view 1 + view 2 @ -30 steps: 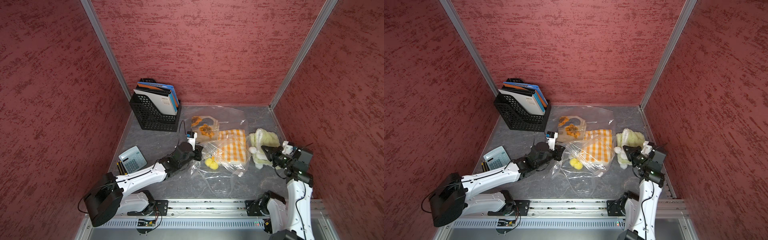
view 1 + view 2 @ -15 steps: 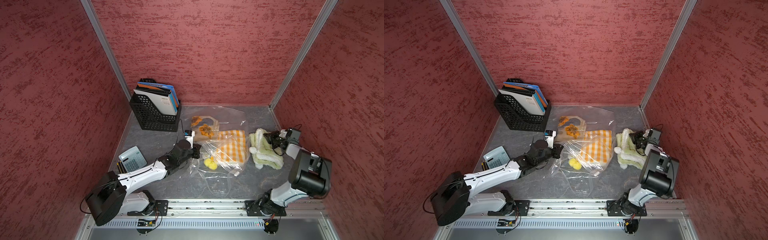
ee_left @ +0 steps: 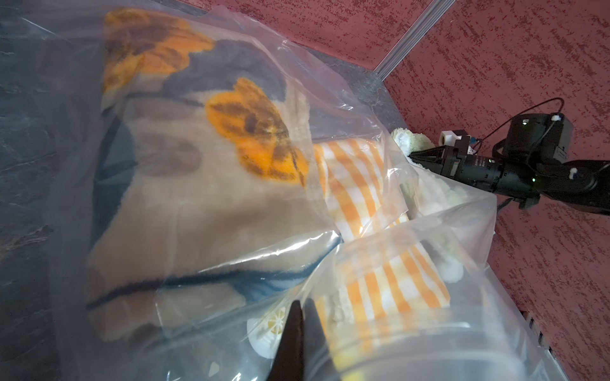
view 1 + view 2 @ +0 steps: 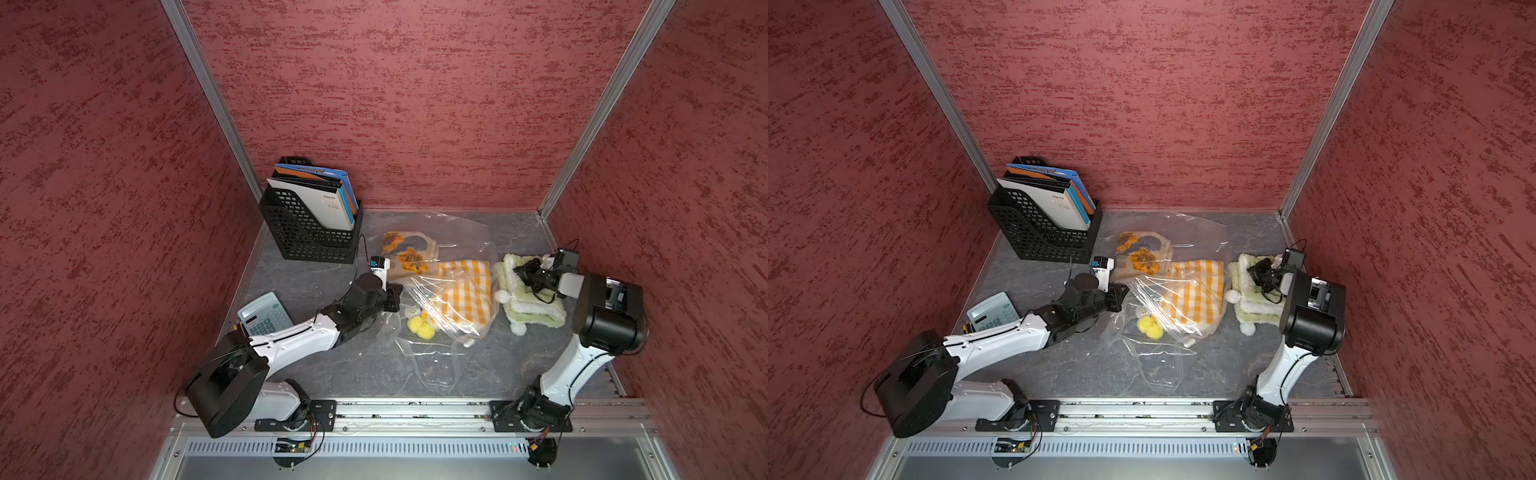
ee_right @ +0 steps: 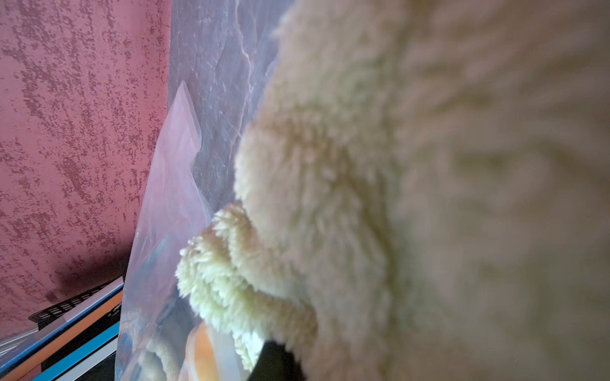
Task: Take the blanket out of the vacuum bag
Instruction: Place the blanket at the center of the board, then adjust the vacuum bag at the center of the board.
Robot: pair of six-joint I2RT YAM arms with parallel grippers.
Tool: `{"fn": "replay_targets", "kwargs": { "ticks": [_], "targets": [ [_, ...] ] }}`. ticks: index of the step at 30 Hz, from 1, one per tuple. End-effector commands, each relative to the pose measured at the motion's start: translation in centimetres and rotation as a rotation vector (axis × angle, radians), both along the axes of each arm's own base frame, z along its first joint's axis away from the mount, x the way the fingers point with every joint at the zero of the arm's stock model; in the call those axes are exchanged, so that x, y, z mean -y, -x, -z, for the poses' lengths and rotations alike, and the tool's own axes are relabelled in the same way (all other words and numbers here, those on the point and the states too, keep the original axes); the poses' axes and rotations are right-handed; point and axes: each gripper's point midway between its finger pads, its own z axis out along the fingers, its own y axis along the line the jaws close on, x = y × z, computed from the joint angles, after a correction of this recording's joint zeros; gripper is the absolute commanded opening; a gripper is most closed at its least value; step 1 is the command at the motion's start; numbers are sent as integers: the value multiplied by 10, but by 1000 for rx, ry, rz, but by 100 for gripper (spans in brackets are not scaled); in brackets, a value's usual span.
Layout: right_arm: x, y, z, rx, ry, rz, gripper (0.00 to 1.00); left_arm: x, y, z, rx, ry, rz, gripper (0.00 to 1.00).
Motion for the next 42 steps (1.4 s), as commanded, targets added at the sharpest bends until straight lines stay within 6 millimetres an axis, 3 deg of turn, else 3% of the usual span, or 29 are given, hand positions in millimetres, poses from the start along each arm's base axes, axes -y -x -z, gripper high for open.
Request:
{"fn": "replay_targets", "kwargs": {
  "ticks": [1,5,9,18,23,29,35,42],
  "targets": [
    [8,-2,10,-48,64,-19,10,1,-8,-9,31,10,-7,0],
    [8,-6,7,-25,56,-20,11,4,-11,-4,3,19,-12,0],
    [3,-4,-11,35,32,-1,13,12,-11,3,-23,-1,1,0],
    [-10,28,-68,148,63,45,43,18,-4,12,-46,-60,3,0],
    [-36,44,-82,178,70,3,51,22,5,21,-66,-89,11,0],
    [-94,57,-107,202,152,-164,57,20,20,34,-91,-101,28,0],
    [-142,45,-104,173,222,-327,59,15,29,37,-108,-105,37,0],
    [-136,14,-58,12,353,-336,65,11,38,36,-96,-123,27,0]
  ]
}}
